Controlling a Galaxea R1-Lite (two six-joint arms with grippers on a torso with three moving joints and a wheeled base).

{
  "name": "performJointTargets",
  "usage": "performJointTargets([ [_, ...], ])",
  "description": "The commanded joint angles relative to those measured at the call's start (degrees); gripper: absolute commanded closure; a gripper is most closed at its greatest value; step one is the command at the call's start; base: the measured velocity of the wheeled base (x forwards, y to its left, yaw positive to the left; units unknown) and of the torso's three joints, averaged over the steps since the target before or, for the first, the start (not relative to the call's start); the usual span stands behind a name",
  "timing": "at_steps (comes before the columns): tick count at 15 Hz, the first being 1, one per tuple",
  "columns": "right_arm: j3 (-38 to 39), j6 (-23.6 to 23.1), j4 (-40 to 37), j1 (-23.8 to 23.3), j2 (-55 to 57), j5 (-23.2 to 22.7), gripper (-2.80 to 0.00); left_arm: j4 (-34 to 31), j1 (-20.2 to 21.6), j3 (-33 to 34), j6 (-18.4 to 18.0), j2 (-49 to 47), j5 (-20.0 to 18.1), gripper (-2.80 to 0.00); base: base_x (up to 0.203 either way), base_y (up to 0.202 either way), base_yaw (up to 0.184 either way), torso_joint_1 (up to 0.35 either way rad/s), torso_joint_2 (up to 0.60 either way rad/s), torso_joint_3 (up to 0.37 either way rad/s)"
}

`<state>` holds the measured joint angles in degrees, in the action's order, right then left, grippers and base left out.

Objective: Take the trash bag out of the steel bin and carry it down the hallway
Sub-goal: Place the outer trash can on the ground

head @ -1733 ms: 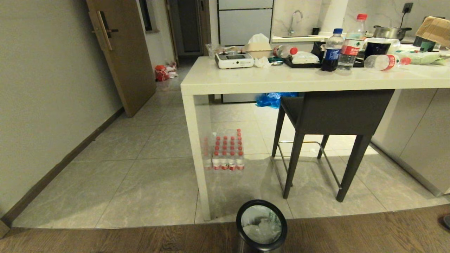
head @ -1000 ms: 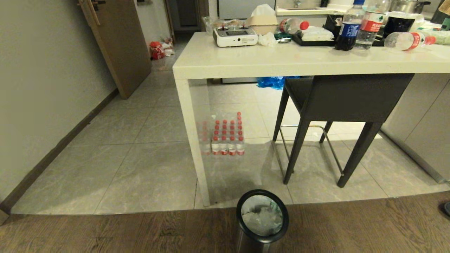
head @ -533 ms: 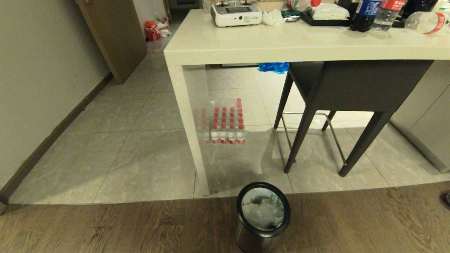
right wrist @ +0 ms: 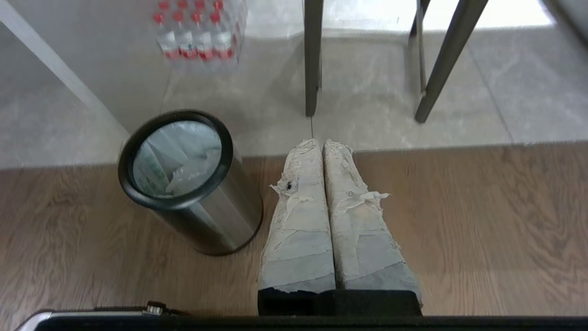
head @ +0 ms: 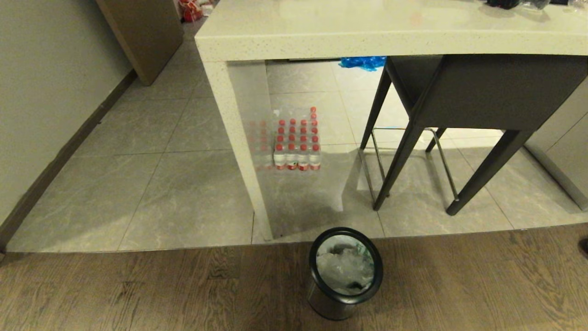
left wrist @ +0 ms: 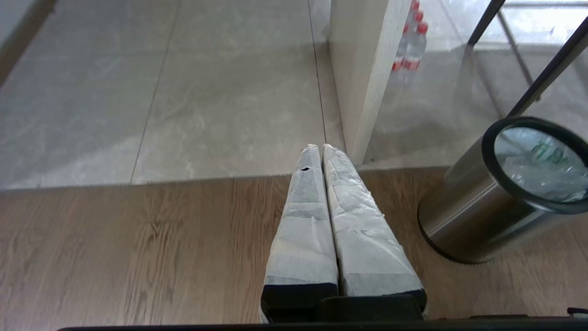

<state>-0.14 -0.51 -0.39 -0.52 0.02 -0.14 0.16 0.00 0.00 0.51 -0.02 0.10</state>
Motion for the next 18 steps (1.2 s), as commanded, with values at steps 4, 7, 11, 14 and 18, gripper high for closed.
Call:
performJointTargets([
  [4, -0.1, 0.0, -0.1, 0.0, 0.1, 0.0, 0.00, 0.0, 0.1, 0.0, 0.0, -0.1, 0.1, 0.00, 0.000, 0.000, 0.000, 0.002, 0.00, -0.199],
  [7, -0.1, 0.0, -0.1, 0.0, 0.1, 0.1, 0.00, 0.0, 0.0, 0.0, -0.1, -0.1, 0.0, 0.00, 0.000, 0.000, 0.000, 0.002, 0.00, -0.195],
  [11, -0.1, 0.1, -0.1, 0.0, 0.1, 0.1, 0.00, 0.0, 0.1, 0.0, -0.1, -0.1, 0.0, 0.00, 0.000, 0.000, 0.000, 0.003, 0.00, -0.198],
  [14, -0.1, 0.6, 0.0, 0.0, 0.2, 0.3, 0.00, 0.0, 0.0, 0.0, -0.1, -0.1, 0.0, 0.00, 0.000, 0.000, 0.000, 0.001, 0.00, -0.198],
  [18, -0.6, 0.5, -1.3, 0.0, 0.2, 0.3, 0.00, 0.0, 0.0, 0.0, -0.1, -0.1, 0.0, 0.00, 0.000, 0.000, 0.000, 0.003, 0.00, -0.198],
])
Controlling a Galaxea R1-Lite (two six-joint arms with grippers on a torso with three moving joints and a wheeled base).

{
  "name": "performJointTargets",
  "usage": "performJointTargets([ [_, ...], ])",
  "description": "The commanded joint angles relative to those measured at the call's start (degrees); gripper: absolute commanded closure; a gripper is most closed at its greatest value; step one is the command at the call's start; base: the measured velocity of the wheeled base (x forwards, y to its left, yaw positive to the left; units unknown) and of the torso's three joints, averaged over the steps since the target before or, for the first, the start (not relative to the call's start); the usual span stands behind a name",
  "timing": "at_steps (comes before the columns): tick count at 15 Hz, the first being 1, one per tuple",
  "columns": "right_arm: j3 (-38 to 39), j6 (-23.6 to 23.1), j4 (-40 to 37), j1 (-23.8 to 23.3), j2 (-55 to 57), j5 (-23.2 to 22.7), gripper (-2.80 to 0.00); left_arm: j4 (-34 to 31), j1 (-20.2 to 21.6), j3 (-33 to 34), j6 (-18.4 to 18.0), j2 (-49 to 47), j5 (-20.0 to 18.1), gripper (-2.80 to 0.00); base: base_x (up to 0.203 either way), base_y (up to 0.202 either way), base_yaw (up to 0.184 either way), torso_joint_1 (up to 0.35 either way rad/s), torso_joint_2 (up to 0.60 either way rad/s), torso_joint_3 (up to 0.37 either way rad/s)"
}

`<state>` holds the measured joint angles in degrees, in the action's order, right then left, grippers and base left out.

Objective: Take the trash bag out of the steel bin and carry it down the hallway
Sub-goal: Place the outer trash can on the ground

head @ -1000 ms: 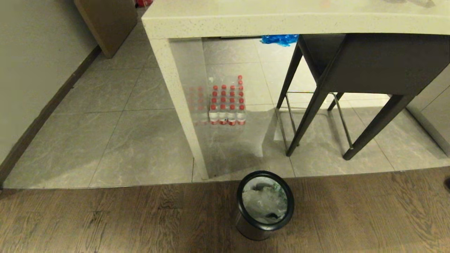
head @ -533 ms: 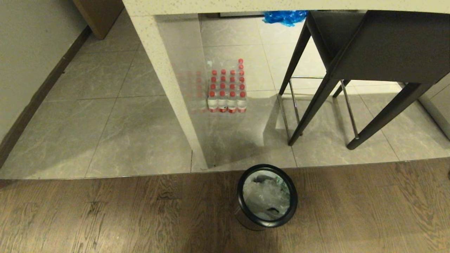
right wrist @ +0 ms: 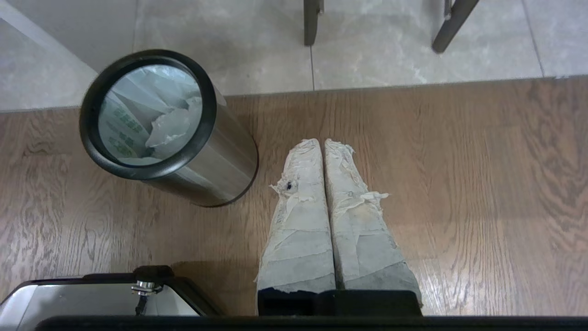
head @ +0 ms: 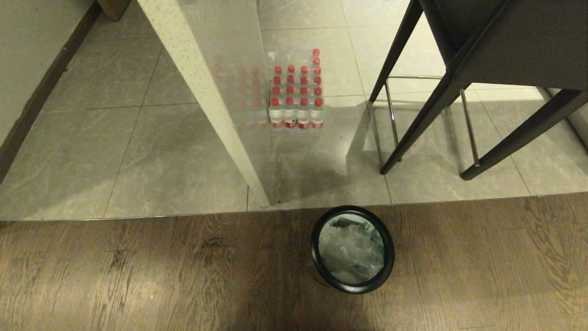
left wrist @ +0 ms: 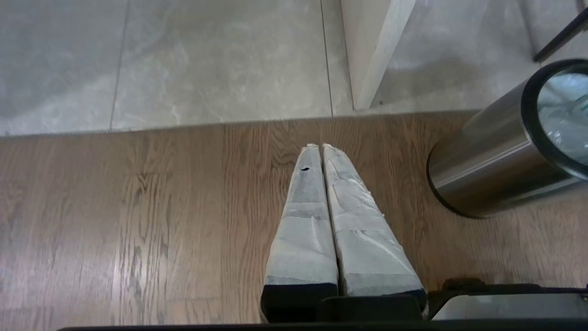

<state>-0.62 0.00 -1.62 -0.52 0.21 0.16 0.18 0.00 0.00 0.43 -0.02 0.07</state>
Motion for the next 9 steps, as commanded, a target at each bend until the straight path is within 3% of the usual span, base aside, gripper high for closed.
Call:
performJointTargets([
  [1, -0.1, 0.0, 0.0, 0.0, 0.0, 0.0, 0.00, 0.0, 0.0, 0.1, 0.0, -0.1, 0.0, 0.00, 0.000, 0.000, 0.000, 0.000, 0.00, -0.202],
  [3, -2.2, 0.5, -0.3, 0.0, 0.0, 0.2, 0.00, 0.0, 0.0, 0.0, 0.0, -0.1, 0.0, 0.00, 0.000, 0.000, 0.000, 0.001, 0.01, -0.139],
  [6, -18.5, 1.1, -9.8, 0.0, 6.2, 0.0, 0.00, 0.0, 0.0, 0.1, 0.0, -0.1, 0.0, 0.00, 0.000, 0.000, 0.000, 0.002, 0.00, -0.028],
  [9, -34.4, 4.0, -21.5, 0.4, 26.3, -4.1, 0.00, 0.0, 0.0, 0.0, 0.0, -0.1, 0.0, 0.00, 0.000, 0.000, 0.000, 0.000, 0.00, 0.000],
])
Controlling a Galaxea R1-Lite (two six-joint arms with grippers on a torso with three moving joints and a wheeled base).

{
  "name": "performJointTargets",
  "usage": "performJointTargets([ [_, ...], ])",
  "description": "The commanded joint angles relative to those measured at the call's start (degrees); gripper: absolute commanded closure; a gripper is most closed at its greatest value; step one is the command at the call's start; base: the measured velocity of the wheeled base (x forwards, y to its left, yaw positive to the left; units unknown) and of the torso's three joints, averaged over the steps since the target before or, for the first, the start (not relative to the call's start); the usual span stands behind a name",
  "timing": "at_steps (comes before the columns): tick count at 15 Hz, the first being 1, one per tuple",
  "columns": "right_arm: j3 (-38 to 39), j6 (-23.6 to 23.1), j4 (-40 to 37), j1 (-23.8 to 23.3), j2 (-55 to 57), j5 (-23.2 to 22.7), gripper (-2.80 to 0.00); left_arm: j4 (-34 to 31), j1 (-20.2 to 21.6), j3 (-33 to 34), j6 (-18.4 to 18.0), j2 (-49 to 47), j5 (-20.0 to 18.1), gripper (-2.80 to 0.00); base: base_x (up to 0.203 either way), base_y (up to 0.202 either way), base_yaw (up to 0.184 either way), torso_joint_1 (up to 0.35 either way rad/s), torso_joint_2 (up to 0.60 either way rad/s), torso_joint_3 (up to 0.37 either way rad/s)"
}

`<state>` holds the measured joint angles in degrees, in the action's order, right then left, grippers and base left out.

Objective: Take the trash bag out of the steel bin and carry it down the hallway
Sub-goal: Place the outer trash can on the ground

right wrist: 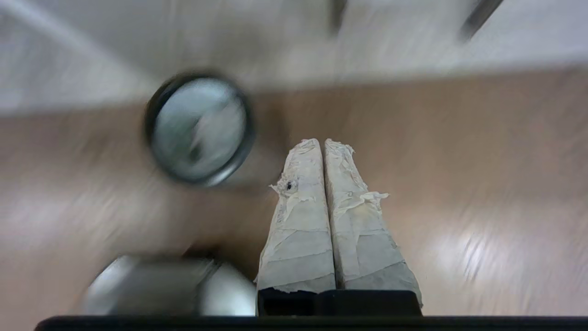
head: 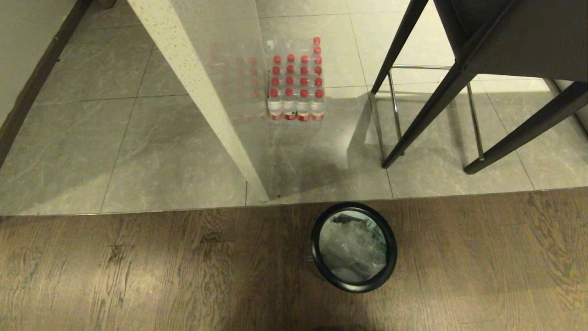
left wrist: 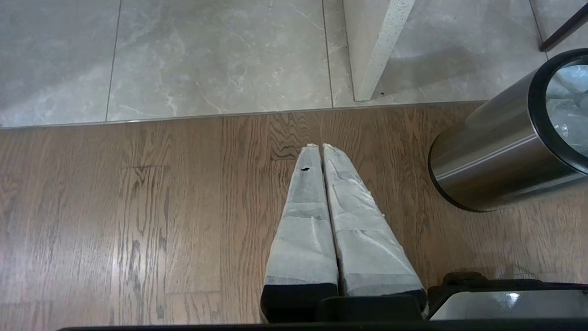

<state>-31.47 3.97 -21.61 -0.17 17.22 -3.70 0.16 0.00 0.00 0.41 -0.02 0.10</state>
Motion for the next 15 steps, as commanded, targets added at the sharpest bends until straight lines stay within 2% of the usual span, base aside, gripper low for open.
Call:
performJointTargets([
  [1, -7.4, 1.0, -3.3, 0.2, 17.0, -1.7, 0.00, 0.0, 0.0, 0.0, 0.0, -0.1, 0.0, 0.00, 0.000, 0.000, 0.000, 0.000, 0.00, 0.000],
  [3, -14.5, 2.3, -5.1, 0.5, 34.0, -3.8, 0.00, 0.0, 0.0, 0.0, 0.0, -0.1, 0.0, 0.00, 0.000, 0.000, 0.000, 0.000, 0.00, 0.000],
  [5, -20.3, 3.1, -3.6, 1.5, 50.3, -3.9, 0.00, 0.0, 0.0, 0.0, 0.0, -0.1, 0.0, 0.00, 0.000, 0.000, 0.000, 0.000, 0.00, 0.000],
  [8, -25.1, 4.4, 2.7, 3.5, 70.2, 0.1, 0.00, 0.0, 0.0, 0.0, 0.0, -0.1, 0.0, 0.00, 0.000, 0.000, 0.000, 0.000, 0.00, 0.000],
  [11, -25.4, 5.5, 9.9, 7.5, 81.7, 2.2, 0.00, 0.0, 0.0, 0.1, 0.0, -0.1, 0.0, 0.00, 0.000, 0.000, 0.000, 0.000, 0.00, 0.000],
  [12, -25.0, 6.1, 12.0, 10.1, 83.9, 2.5, -2.80, 0.0, 0.0, 0.1, 0.0, -0.1, 0.0, 0.00, 0.000, 0.000, 0.000, 0.000, 0.00, 0.000],
  [15, -23.4, 8.1, 20.9, 17.9, 88.0, 3.3, -2.80, 0.0, 0.0, 0.1, 0.0, -0.1, 0.0, 0.00, 0.000, 0.000, 0.000, 0.000, 0.00, 0.000],
])
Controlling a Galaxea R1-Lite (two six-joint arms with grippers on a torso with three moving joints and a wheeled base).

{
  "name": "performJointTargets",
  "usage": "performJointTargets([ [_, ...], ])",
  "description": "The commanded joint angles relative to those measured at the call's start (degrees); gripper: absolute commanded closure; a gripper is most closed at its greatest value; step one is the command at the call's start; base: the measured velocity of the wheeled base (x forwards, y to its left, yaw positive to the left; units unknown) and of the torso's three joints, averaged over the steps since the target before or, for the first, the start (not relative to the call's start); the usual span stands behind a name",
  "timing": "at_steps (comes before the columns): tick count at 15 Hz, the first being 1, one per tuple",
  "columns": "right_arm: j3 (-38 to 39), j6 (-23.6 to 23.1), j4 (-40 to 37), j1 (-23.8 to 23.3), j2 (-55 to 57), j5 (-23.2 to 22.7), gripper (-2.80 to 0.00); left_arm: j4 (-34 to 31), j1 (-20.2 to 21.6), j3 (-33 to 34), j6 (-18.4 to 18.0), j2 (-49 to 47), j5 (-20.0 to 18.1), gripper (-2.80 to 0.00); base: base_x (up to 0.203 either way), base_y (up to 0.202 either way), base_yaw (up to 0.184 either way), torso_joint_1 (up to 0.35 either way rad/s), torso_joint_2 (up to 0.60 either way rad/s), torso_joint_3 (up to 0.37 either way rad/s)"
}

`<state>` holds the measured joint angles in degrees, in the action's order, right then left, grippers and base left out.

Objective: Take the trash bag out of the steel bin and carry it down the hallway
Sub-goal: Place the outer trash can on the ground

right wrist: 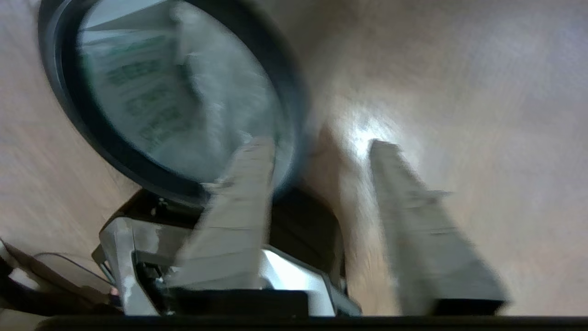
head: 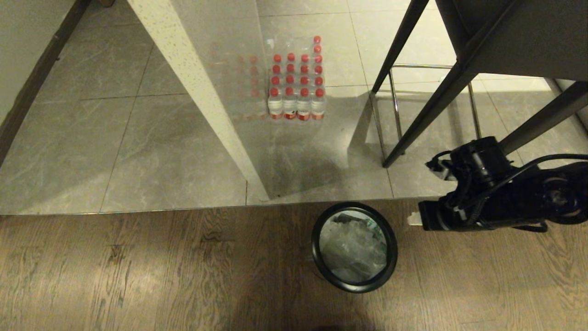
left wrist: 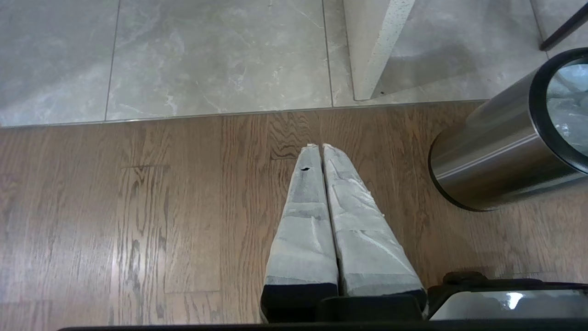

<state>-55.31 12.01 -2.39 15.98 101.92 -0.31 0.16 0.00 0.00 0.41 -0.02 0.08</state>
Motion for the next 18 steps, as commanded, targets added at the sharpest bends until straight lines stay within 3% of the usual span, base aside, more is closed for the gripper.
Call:
performJointTargets([
  [1, 1.3, 0.1, 4.7, 2.5, 5.0, 0.2, -2.80, 0.0, 0.0, 0.0, 0.0, -0.1, 0.0, 0.00, 0.000, 0.000, 0.000, 0.000, 0.00, 0.000],
  [5, 3.5, -0.1, 16.0, 4.9, 12.8, 5.7, -2.80, 0.0, 0.0, 0.0, 0.0, -0.1, 0.0, 0.00, 0.000, 0.000, 0.000, 0.000, 0.00, 0.000],
  [7, 2.4, -0.1, 16.9, 6.0, 15.0, 9.0, -2.80, 0.0, 0.0, 0.0, 0.0, -0.1, 0.0, 0.00, 0.000, 0.000, 0.000, 0.000, 0.00, 0.000],
  [11, 1.7, -0.9, 18.5, 6.4, 19.6, 10.5, -2.80, 0.0, 0.0, 0.0, 0.0, -0.1, 0.0, 0.00, 0.000, 0.000, 0.000, 0.000, 0.00, 0.000],
  [12, 1.5, -0.9, 21.2, 6.6, 20.5, 11.2, 0.00, 0.0, 0.0, 0.1, 0.0, -0.1, 0.0, 0.00, 0.000, 0.000, 0.000, 0.000, 0.00, 0.000],
  [18, -1.2, -1.7, 22.9, 6.5, 18.7, 14.7, 0.00, 0.0, 0.0, 0.1, 0.0, -0.1, 0.0, 0.00, 0.000, 0.000, 0.000, 0.000, 0.00, 0.000],
])
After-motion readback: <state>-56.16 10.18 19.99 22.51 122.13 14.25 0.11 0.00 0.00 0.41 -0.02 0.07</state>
